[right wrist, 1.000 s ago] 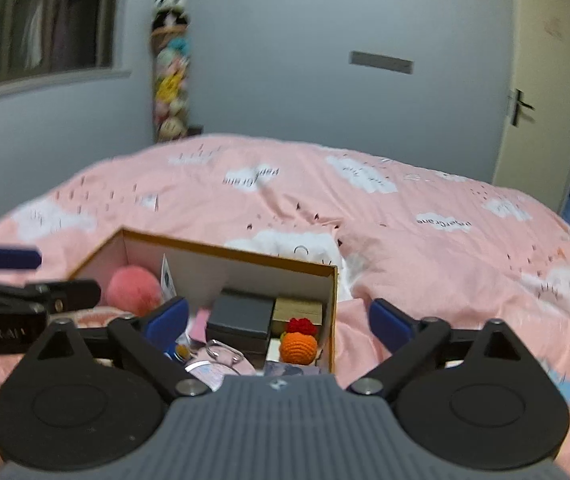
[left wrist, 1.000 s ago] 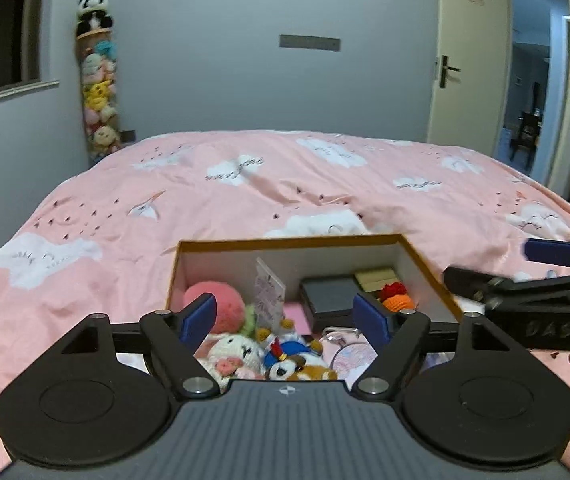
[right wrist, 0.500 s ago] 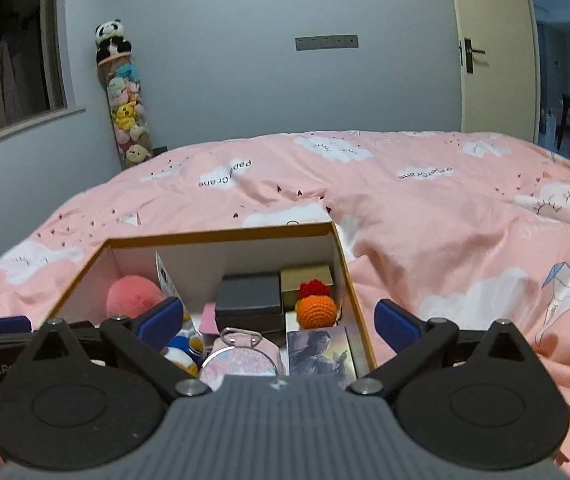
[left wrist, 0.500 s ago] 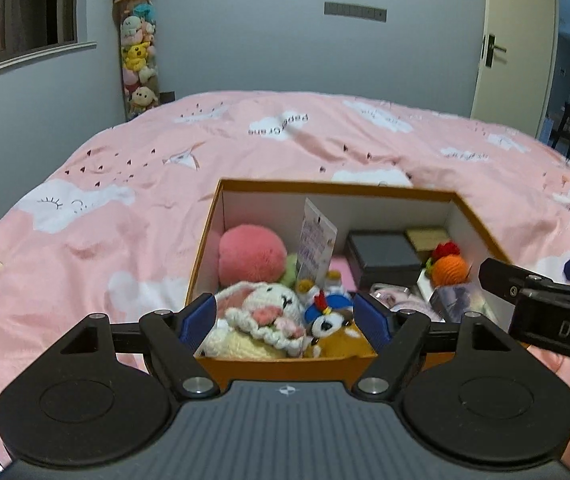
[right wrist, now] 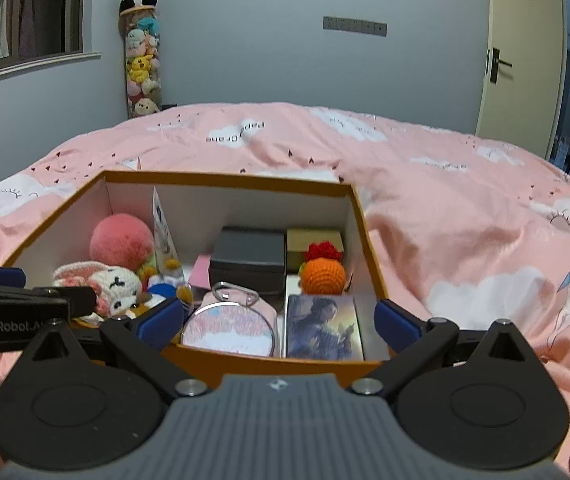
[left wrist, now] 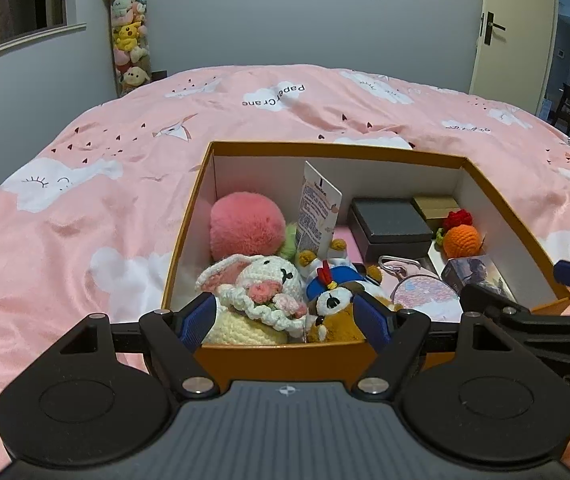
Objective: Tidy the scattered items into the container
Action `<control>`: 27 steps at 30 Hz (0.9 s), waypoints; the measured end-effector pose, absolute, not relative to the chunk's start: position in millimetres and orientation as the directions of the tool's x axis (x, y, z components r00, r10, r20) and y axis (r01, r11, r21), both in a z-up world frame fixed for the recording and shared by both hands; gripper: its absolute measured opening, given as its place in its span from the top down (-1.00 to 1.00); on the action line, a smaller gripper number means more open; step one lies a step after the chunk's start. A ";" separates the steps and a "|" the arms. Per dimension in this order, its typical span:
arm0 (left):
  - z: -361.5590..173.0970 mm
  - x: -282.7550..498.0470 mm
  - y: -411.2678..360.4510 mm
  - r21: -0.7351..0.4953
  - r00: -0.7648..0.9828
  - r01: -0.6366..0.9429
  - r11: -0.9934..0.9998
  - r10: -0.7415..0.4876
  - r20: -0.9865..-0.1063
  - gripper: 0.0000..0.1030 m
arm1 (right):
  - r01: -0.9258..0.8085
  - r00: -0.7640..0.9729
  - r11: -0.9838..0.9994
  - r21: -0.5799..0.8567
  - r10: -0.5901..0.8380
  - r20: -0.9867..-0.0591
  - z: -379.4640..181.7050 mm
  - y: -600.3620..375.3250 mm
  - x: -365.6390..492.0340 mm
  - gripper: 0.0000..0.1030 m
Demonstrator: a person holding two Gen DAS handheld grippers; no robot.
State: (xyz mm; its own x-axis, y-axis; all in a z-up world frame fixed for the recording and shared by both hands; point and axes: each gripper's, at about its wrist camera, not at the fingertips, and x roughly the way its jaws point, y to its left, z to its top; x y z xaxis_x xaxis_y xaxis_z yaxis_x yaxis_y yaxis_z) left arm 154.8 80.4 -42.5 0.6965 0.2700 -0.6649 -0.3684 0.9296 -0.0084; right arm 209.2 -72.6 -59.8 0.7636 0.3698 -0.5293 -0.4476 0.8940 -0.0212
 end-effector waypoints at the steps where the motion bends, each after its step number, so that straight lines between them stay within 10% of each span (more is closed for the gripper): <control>1: -44.3 156.1 80.8 -0.009 0.693 -0.369 0.929 0.269 -0.669 -0.73 | -0.448 0.759 0.894 -0.018 0.370 -0.536 -62.1 -72.6 210.3 -0.99; 27: -62.9 167.8 82.1 0.041 0.664 -0.396 0.917 0.317 -0.677 -0.82 | -0.424 0.783 0.905 0.018 0.377 -0.495 -87.2 -72.5 219.1 -0.99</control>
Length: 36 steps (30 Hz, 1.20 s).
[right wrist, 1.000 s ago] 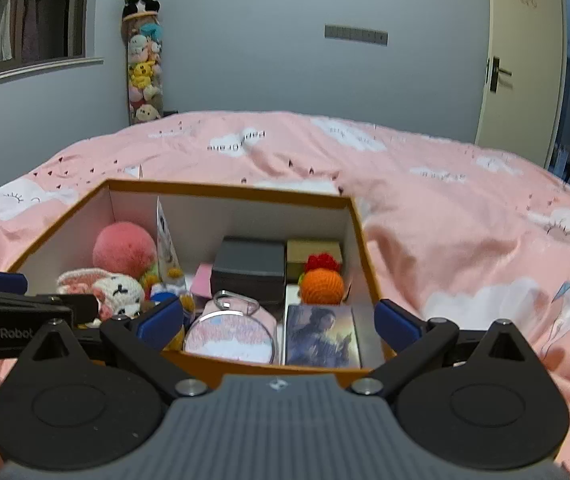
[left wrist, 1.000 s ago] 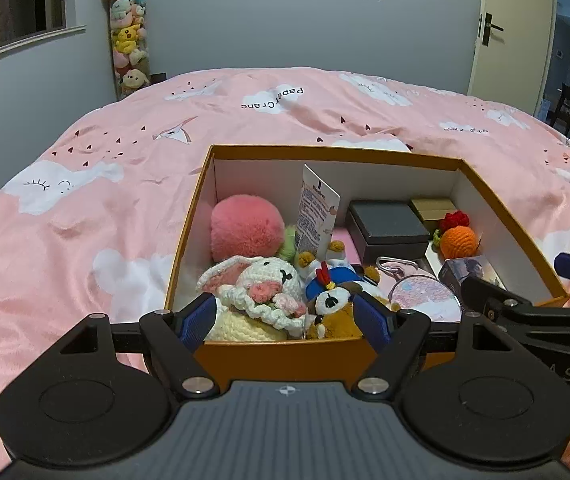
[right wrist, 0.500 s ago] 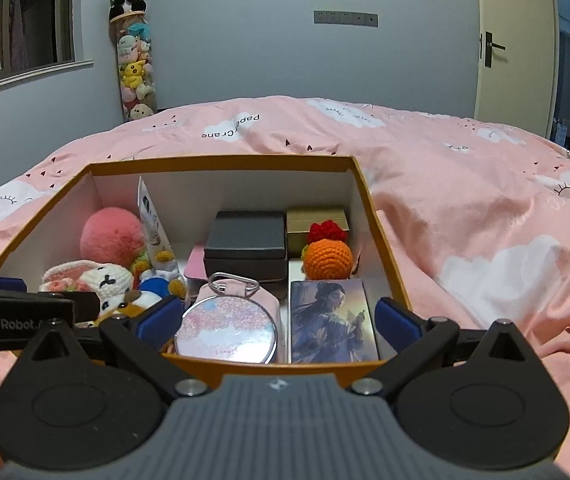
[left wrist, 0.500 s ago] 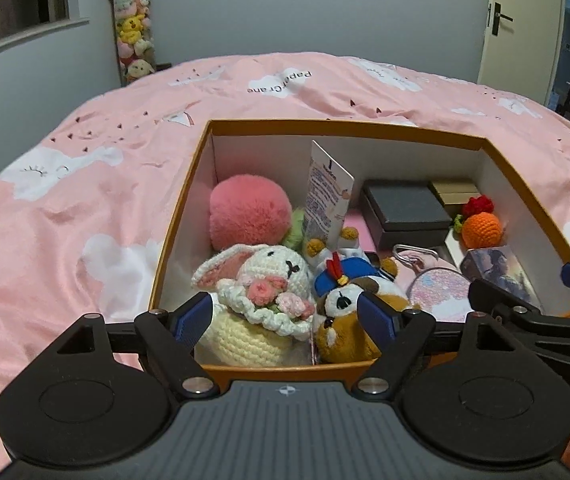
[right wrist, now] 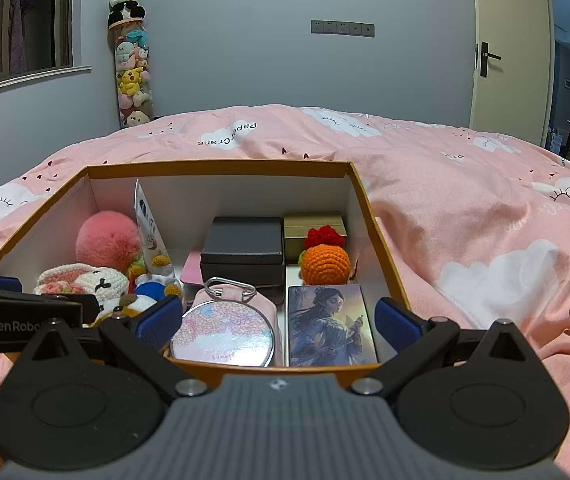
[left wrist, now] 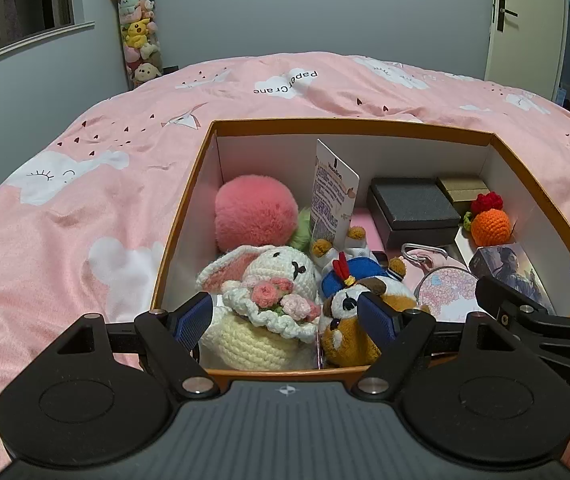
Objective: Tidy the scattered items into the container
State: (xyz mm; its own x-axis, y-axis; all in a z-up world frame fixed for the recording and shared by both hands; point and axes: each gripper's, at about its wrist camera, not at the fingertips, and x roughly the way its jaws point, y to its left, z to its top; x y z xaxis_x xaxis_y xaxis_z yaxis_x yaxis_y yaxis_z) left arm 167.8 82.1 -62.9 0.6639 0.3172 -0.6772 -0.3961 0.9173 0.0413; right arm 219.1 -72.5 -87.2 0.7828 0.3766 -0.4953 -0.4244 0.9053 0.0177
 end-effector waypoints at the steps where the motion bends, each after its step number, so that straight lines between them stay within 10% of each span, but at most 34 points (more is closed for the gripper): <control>1: -63.0 167.9 82.1 0.041 0.663 -0.396 0.917 0.317 -0.678 -0.82 | -0.424 0.783 0.905 0.017 0.376 -0.495 -87.3 -72.5 219.2 -0.99; 36: -65.6 175.0 81.3 0.068 0.625 -0.389 0.919 0.317 -0.713 -0.83 | -0.447 0.762 0.895 0.002 0.382 -0.523 -88.6 -75.1 225.2 -0.99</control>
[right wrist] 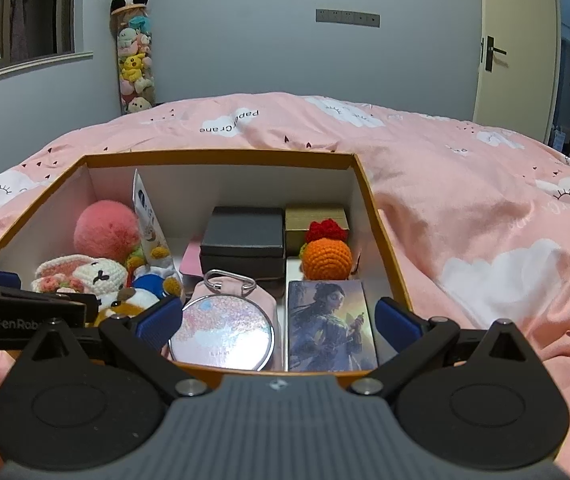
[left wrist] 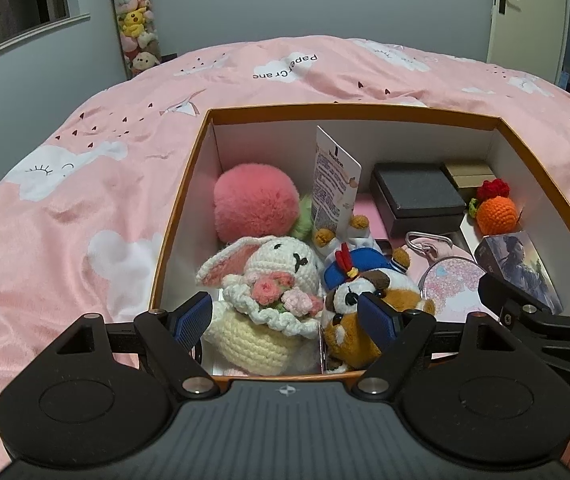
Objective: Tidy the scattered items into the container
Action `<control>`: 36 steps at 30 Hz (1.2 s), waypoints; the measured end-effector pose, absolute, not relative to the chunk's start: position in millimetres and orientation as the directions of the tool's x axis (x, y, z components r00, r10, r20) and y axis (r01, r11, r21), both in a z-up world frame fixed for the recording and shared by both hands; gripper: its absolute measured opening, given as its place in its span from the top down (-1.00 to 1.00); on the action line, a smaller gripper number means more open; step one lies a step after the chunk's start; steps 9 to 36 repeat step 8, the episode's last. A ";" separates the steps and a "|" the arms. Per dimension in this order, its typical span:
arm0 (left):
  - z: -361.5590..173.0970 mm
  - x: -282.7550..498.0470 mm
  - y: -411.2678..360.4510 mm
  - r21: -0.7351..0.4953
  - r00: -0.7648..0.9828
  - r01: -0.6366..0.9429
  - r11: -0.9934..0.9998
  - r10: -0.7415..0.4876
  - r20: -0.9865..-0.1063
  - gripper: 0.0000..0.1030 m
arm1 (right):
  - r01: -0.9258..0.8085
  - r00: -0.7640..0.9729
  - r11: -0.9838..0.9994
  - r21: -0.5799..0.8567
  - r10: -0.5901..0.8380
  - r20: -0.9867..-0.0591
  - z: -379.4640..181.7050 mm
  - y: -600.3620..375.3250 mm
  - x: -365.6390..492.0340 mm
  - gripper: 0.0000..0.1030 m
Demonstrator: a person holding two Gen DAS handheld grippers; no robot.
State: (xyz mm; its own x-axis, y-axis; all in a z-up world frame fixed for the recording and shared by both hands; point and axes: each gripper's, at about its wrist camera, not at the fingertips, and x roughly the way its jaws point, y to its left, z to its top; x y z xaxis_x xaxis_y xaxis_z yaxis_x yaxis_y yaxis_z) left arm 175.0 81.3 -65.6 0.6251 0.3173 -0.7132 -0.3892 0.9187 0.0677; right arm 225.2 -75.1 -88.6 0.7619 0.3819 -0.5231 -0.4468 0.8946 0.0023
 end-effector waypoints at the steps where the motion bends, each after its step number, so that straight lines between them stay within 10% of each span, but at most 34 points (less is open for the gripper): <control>1: -65.8 174.6 81.2 0.068 0.626 -0.388 0.919 0.317 -0.713 -0.83 | -0.449 0.764 0.894 0.002 0.385 -0.518 -89.1 -75.8 224.0 -0.99; 36: -65.8 176.8 83.3 0.059 0.618 -0.376 0.925 0.298 -0.727 -0.84 | -0.460 0.754 0.888 0.003 0.392 -0.527 -87.9 -78.2 222.9 -0.99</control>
